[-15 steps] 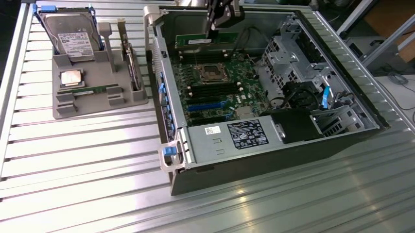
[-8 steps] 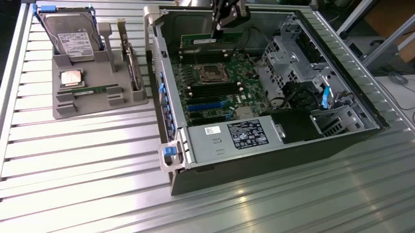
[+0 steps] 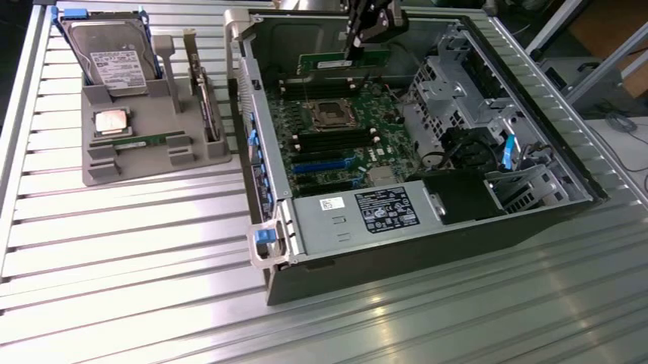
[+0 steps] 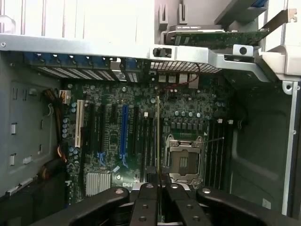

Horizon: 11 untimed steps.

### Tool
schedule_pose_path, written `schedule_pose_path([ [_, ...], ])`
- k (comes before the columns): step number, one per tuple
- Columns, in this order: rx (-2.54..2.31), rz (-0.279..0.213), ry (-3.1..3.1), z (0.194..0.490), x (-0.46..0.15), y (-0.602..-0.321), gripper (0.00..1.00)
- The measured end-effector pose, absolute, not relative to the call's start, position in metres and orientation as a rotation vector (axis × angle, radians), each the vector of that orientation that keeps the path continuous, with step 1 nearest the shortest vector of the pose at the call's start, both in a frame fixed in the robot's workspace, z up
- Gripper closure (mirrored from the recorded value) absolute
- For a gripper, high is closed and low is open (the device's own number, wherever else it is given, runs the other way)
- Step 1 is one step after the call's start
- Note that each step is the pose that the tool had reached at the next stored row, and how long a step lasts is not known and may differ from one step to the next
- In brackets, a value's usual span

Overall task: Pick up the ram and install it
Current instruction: 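Pick up the ram and move it above insertion slot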

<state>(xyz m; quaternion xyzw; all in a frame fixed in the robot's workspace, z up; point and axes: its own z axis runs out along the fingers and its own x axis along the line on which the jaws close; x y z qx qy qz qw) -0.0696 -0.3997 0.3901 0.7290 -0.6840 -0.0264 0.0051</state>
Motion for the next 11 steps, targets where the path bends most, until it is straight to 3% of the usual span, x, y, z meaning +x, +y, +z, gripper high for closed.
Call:
schedule_pose_path([
  [11,2.283,-0.083,-2.142,0.390,-0.032,-0.400,0.88],
])
